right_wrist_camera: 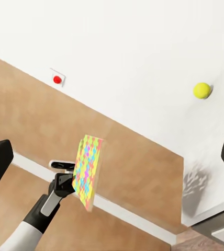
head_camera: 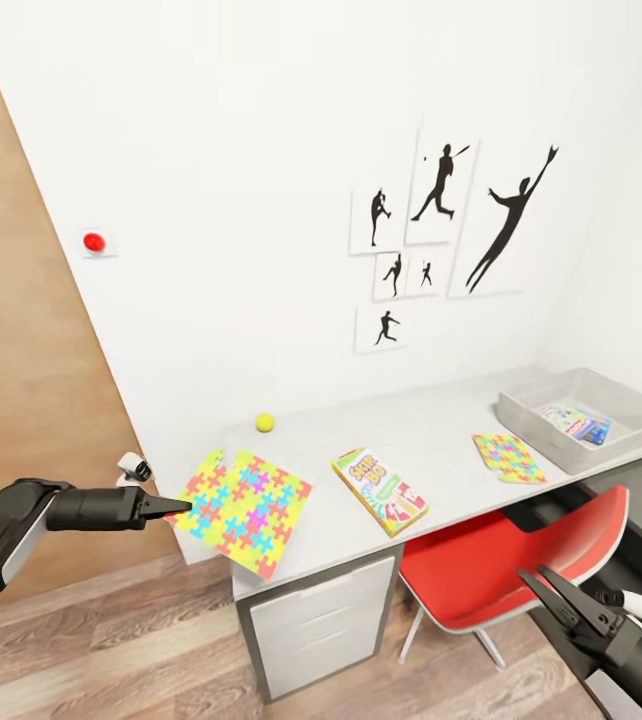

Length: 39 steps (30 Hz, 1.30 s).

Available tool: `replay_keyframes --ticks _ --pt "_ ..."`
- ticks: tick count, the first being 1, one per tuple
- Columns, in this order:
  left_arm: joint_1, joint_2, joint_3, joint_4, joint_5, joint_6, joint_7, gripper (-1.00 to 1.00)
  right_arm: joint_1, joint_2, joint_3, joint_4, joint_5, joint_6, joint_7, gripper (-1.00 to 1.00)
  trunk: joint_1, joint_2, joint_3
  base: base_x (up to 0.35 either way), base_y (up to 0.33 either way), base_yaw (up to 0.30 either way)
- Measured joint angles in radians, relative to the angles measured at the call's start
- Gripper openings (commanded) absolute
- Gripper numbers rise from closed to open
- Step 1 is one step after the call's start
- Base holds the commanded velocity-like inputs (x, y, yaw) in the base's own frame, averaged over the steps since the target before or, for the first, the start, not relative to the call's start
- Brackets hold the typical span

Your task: Put all the toys in the child's room - the three board games (two on the bed and one on the table), the two jigsaw puzzles on the table, and the tennis ball on the table - inside the toy box on the table in the child's room.

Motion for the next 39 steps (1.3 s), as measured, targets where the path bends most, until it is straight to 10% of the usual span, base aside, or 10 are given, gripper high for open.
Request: replay_keyframes --ticks 11,39 --pt "0.004 0.000 0.000 -0.003 0.001 -0.001 0.000 -1.00 0.000 0.000 -0.001 0.000 -0.002 0.001 0.001 1.00 -0.042 0.077 0.050 -0.001 0.000 -0.180" --pt "0.006 0.000 0.000 -0.004 0.002 0.000 0.000 -1.00 0.000 -0.001 -0.003 0.001 -0.006 0.002 -0.001 1.00 -0.042 0.078 0.089 0.000 0.000 -0.187"
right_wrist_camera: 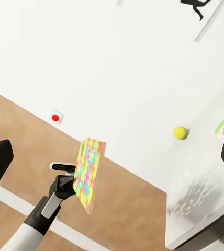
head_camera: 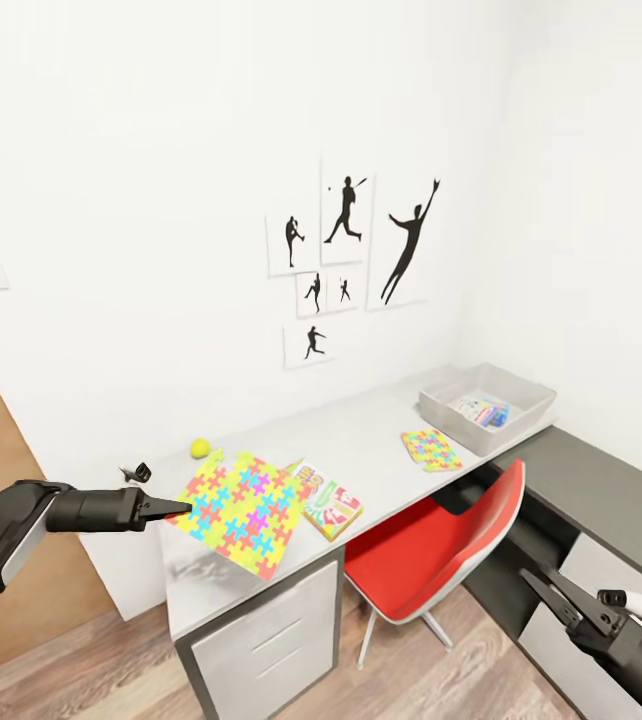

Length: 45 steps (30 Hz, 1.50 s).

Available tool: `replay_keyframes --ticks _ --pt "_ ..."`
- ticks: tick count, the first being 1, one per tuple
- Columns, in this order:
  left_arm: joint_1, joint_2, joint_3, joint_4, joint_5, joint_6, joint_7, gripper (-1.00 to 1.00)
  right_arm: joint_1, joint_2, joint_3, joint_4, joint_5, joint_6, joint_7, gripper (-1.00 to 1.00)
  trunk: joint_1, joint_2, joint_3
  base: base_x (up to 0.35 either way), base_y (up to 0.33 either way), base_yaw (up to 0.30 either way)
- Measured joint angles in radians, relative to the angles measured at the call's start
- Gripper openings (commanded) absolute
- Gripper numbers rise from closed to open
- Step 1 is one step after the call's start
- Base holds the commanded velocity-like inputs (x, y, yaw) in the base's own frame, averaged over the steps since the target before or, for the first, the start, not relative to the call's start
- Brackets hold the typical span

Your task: Put all the toys in the child's room - the three board games (two on the bed and one on the table), the two jigsaw puzzles on the table, and the tennis ball on the table - inside the toy box on the table in the child's room.

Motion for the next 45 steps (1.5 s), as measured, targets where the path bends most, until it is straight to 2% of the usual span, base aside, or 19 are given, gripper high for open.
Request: replay_keyframes --ticks 45 --pt "-0.001 0.000 0.001 0.000 0.000 -0.001 0.000 -1.00 0.000 -0.002 -0.004 0.028 0.000 0.004 -0.007 1.00 0.000 -0.002 0.060 0.000 0.000 -0.193"
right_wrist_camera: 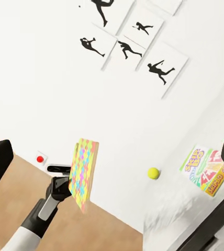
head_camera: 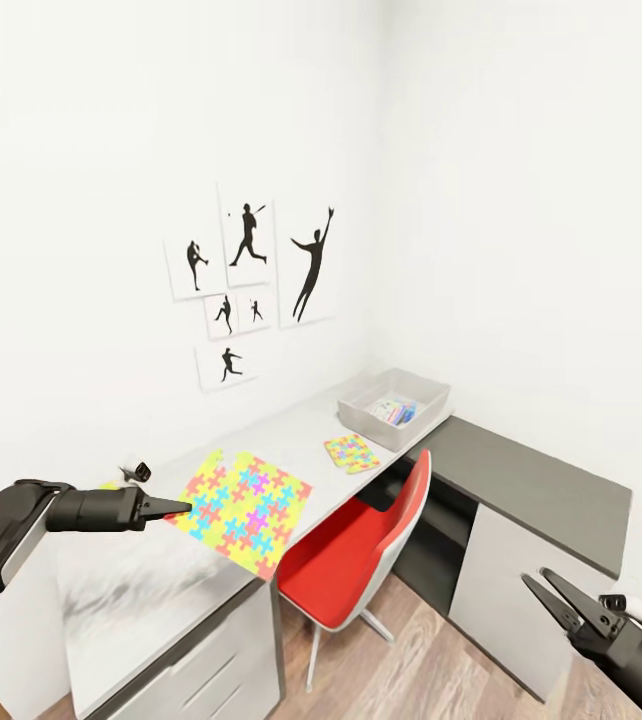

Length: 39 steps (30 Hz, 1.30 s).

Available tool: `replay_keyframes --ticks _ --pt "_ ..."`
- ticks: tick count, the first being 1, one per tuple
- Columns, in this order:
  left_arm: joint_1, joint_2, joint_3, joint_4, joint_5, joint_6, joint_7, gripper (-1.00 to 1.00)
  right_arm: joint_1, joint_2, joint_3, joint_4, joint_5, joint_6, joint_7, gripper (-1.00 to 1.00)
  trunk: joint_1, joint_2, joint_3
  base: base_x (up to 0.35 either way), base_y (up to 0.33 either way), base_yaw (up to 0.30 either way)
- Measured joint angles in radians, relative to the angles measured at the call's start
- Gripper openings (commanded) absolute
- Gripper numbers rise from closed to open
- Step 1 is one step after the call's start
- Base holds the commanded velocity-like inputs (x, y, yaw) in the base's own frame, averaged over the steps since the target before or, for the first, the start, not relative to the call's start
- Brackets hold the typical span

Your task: Put all the toys in the child's room - the three board games (two on the bed and one on the table), the two jigsaw puzzles on the table, and the tennis ball on the table - inside the toy box on the table in the child's room.

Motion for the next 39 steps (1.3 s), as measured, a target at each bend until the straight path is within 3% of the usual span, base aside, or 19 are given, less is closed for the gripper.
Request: replay_keyframes --ticks 9,24,39 --pt "0.000 0.001 0.000 0.000 0.000 0.000 0.000 -1.00 0.000 -0.008 -0.001 0.008 0.000 0.004 -0.002 1.00 0.000 0.000 0.006 0.000 0.000 -0.127" --pt "0.000 0.001 0.000 -0.001 0.000 0.000 0.000 -1.00 -0.001 -0.011 -0.002 0.038 0.000 0.004 -0.002 1.00 0.000 0.001 -0.006 0.000 0.000 -0.226" --pt "0.002 0.001 0.001 -0.003 0.000 0.001 0.000 -1.00 -0.001 -0.011 -0.034 0.052 -0.001 0.005 -0.003 1.00 0.000 0.002 -0.021 0.000 0.000 -0.207"
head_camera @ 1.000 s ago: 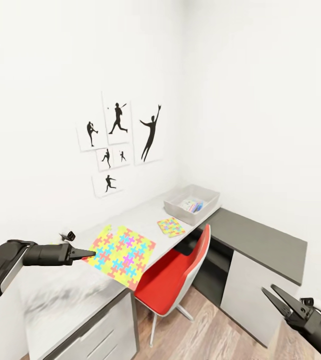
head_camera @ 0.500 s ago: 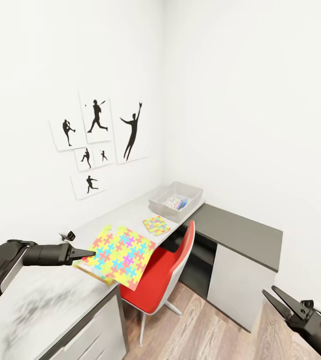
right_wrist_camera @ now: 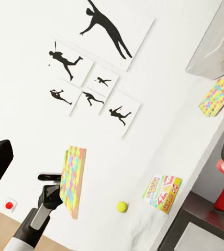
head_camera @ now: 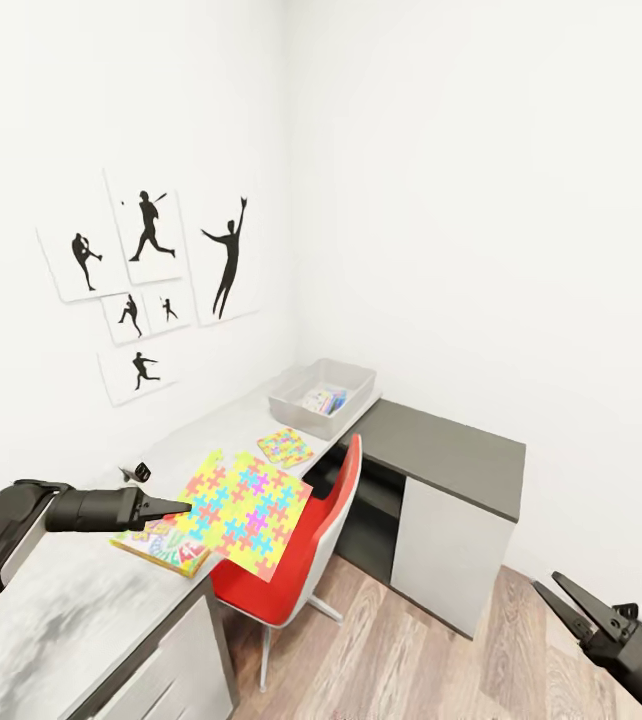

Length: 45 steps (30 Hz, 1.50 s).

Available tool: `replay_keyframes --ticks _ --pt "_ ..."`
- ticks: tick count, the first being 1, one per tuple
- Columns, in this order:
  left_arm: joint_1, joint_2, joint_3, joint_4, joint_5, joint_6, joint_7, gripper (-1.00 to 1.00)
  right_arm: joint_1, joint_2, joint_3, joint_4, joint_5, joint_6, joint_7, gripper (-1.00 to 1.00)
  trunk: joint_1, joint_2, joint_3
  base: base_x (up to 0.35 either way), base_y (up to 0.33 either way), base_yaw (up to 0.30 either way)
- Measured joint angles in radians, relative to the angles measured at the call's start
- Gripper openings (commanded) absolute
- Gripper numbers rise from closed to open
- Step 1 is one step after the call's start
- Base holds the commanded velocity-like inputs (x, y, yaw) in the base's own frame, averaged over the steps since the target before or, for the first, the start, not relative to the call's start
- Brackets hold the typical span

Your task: Put all the toys in the child's room - the three board games (two on the bed and one on the table), the two jigsaw puzzles on the table, and the tennis ball on the table - inside the toy box on the table in the child's room.

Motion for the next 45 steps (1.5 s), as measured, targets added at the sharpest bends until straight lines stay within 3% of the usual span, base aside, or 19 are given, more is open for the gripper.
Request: replay_keyframes --ticks 10,34,41,45 --pt "0.001 0.000 0.002 0.000 0.002 0.001 0.000 -1.00 0.000 -0.001 -0.001 0.006 0.001 -0.001 -0.001 1.00 0.000 0.000 -0.012 0.036 -0.050 -0.187" --pt "0.003 0.000 0.029 0.000 0.003 -0.001 0.000 -1.00 -0.002 -0.001 0.000 0.017 0.003 -0.001 -0.003 1.00 0.000 0.000 -0.043 0.164 -0.260 -0.185" --pt "0.004 0.002 0.052 0.000 0.004 -0.005 0.000 -1.00 -0.002 -0.003 0.001 0.017 0.003 -0.001 -0.003 1.00 0.000 0.000 -0.052 0.247 -0.231 -0.183" --pt "0.006 0.007 0.095 0.000 0.004 -0.011 0.000 -1.00 -0.002 -0.003 0.001 0.017 0.002 -0.001 -0.003 1.00 -0.001 0.000 -0.057 0.297 -0.094 -0.181"
